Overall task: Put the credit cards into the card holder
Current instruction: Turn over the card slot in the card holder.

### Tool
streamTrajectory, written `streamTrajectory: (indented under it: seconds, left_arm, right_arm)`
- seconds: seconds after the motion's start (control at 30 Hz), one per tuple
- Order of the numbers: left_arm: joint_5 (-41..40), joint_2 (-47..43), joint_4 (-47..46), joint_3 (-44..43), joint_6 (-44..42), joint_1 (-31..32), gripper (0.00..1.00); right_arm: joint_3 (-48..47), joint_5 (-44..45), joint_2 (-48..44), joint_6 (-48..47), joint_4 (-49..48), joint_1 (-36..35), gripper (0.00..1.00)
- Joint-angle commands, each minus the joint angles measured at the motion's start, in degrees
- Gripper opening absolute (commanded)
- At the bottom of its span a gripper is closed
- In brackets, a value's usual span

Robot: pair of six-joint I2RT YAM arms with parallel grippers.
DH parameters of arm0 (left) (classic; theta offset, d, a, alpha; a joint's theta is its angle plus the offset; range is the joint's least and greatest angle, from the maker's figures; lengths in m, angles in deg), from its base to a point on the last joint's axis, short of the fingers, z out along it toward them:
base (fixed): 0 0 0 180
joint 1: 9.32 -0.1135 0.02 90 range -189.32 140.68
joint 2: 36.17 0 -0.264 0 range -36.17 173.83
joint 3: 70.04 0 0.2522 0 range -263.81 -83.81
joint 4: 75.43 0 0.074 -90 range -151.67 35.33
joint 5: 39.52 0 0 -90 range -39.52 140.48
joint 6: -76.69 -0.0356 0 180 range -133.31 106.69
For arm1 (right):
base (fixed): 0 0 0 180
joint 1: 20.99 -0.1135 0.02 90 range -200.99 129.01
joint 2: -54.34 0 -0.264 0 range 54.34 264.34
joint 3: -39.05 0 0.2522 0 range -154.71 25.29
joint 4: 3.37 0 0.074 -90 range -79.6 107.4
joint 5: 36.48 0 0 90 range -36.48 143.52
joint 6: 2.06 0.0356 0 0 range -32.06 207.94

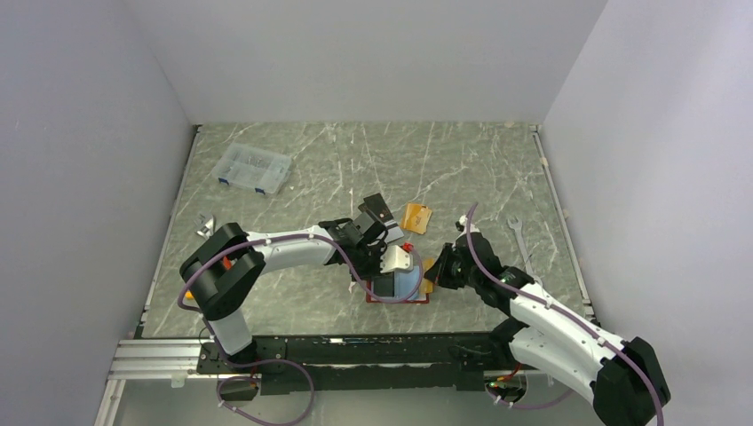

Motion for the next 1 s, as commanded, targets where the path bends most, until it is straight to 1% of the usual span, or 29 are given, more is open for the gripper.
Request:
streamTrajectory:
  seconds: [0.0, 0.13, 0.23, 0.57, 0.83, 0.97]
  left_arm:
    - [-0.98, -0.86, -0.81, 0.66, -0.97, 0.51, 0.32]
    - [-1.12, -1.17, -0.58, 0.56, -0.97, 0.71, 0.32]
    - [-1.28, -1.31, -0.4, 0.43, -0.97, 0.79, 0.31]
    - [-1.68, -1.23, -0.06, -0.14, -1.08, 1.08, 0.29]
    - [-2.02, -1.19, 0.09, -0.4, -0.89, 1.71, 0.28]
    - [-2.27, -1.18, 0.21, -0.45, -0.96, 2.01, 0.27]
  right_arm:
    - [0.76, -2.11, -0.98, 3.14, -3.52, 0.42, 0.0]
    - [-0.37, 0.33, 0.16, 2.8, 1.44, 0.51, 0.0]
    - [-0.55, 1.98, -0.27, 2.84, 3.43, 0.45, 0.0]
    - [1.02, 1.75, -0.28, 4.84, 3.54, 0.49, 0.0]
    - [4.17, 3.7, -1.48, 9.87, 1.77, 0.5, 0.0]
    - [4.15, 3.72, -1.75, 9.55, 1.05, 0.49, 0.0]
